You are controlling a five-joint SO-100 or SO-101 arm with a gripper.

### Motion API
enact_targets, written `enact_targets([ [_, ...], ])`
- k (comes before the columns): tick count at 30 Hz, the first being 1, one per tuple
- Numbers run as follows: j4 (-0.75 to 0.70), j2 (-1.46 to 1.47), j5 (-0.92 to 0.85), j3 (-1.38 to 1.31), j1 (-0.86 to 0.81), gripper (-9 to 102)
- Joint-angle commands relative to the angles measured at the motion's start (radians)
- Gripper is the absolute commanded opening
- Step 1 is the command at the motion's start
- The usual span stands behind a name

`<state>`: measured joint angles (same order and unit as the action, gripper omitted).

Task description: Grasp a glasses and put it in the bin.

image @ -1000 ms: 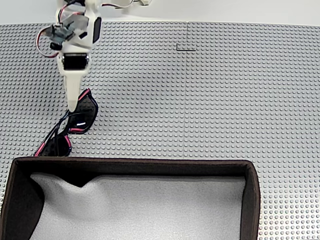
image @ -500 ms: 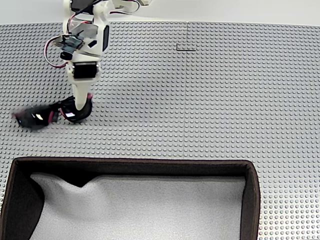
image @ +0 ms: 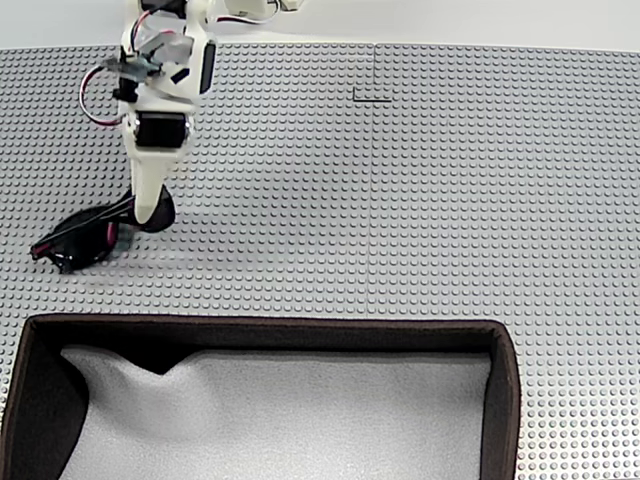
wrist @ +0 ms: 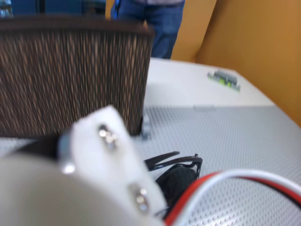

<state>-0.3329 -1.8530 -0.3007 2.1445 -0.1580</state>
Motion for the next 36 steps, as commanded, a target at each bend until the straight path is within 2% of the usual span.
enact_targets([
  [1, 0.015, -0.143, 0.006, -0.015, -0.025, -1],
  [10, 0.037, -0.405, 0.103, -0.012, -0.078, -1],
  [16, 0.046, -0.42, 0.149, -0.183, 0.012, -1],
  [24, 0.049, -0.132, 0.172, -0.554, 0.147, -1],
  [33, 0.08, 0.345, 0.183, -1.109, 0.195, 0],
  [36, 0.12, 0.451, 0.183, -1.209, 0.204, 0],
])
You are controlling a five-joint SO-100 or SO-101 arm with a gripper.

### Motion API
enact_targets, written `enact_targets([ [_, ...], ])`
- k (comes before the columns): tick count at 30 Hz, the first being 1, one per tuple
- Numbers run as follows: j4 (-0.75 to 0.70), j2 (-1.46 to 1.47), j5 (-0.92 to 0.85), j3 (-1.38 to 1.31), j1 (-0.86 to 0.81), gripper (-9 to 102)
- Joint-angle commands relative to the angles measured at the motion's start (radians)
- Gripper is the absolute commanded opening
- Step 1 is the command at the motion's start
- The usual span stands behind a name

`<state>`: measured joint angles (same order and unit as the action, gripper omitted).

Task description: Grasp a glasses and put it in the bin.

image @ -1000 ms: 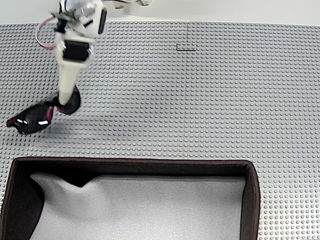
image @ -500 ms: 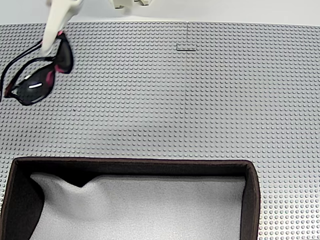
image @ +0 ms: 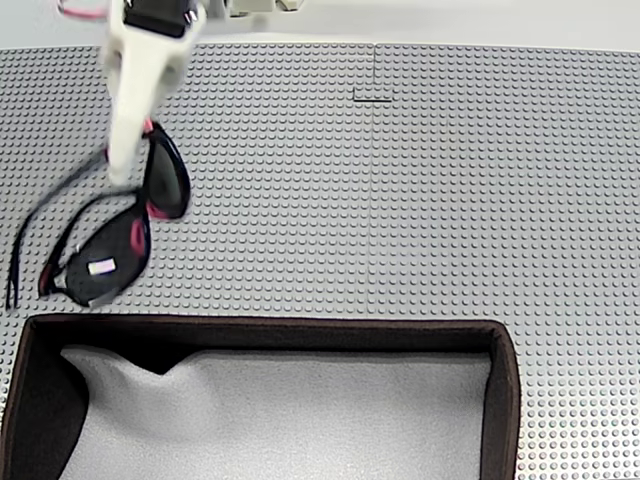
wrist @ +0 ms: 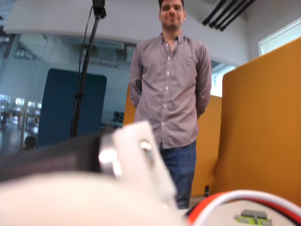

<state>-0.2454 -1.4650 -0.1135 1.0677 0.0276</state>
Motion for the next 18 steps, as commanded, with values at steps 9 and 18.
enact_targets([
  [9, 0.084, 0.281, 0.009, -0.199, 0.02, 34],
  [18, -0.512, 0.33, 0.187, -0.337, 0.026, 34],
])
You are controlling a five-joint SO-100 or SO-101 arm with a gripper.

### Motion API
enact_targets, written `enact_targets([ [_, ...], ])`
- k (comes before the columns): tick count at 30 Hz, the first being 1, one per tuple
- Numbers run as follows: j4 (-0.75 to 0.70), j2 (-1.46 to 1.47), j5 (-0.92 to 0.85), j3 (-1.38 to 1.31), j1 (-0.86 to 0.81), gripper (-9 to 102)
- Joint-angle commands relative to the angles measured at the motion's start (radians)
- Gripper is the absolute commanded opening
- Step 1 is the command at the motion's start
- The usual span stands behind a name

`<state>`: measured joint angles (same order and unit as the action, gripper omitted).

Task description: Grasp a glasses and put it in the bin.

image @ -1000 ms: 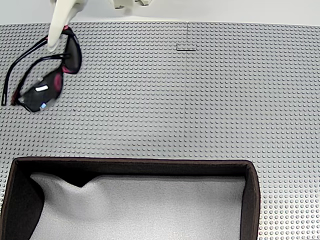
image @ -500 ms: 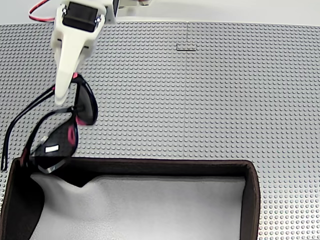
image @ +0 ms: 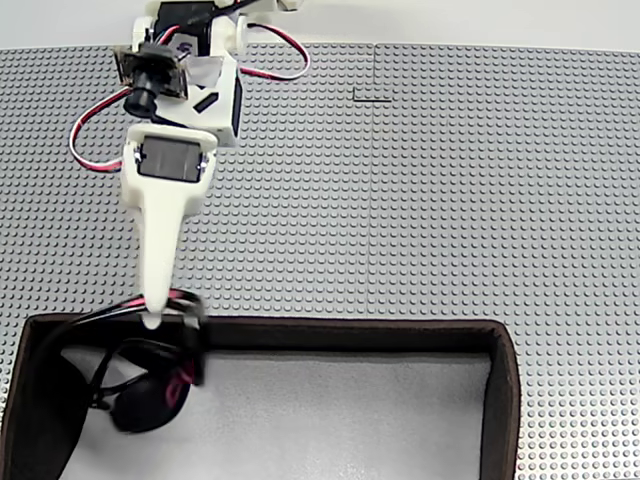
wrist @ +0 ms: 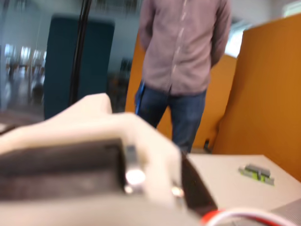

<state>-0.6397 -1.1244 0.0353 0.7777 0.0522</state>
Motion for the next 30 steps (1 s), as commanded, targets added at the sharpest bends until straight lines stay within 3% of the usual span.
enact_targets([
  [1, -0.169, -0.009, 0.052, -0.049, 0.0, 34],
  [8, -0.425, -0.009, 0.137, -0.051, 0.002, 36],
  [16, -0.492, -0.061, 0.16, -0.038, -0.002, 36],
  [22, -0.225, -0.377, 0.1, 0.267, -0.011, 36],
  [30, 0.107, -1.063, -0.077, 1.048, -0.029, 35],
])
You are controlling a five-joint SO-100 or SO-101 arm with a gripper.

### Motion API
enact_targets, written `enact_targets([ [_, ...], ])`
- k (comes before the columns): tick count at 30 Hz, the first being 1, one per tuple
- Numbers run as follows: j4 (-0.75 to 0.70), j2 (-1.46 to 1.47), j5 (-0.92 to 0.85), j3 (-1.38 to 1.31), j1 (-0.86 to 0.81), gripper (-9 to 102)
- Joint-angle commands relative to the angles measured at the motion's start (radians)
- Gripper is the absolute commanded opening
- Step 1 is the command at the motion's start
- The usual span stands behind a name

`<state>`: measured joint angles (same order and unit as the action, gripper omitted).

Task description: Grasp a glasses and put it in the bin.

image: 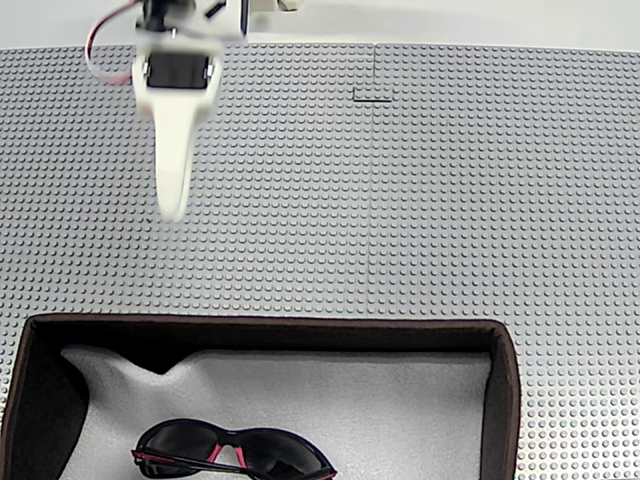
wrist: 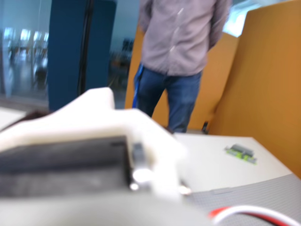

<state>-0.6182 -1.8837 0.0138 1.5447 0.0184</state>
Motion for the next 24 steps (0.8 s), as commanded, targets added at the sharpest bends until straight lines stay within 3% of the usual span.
enact_targets([
  [1, 0.091, -0.377, -0.071, 0.356, 0.005, 35],
  [3, 0.091, -0.618, -0.107, 0.601, -0.008, 34],
  [10, 0.046, -1.135, -0.202, 1.023, -0.021, 29],
  [15, -0.147, -1.347, -0.207, 1.101, 0.006, 29],
  [24, -0.314, -1.413, -0.224, 1.109, 0.015, 29],
])
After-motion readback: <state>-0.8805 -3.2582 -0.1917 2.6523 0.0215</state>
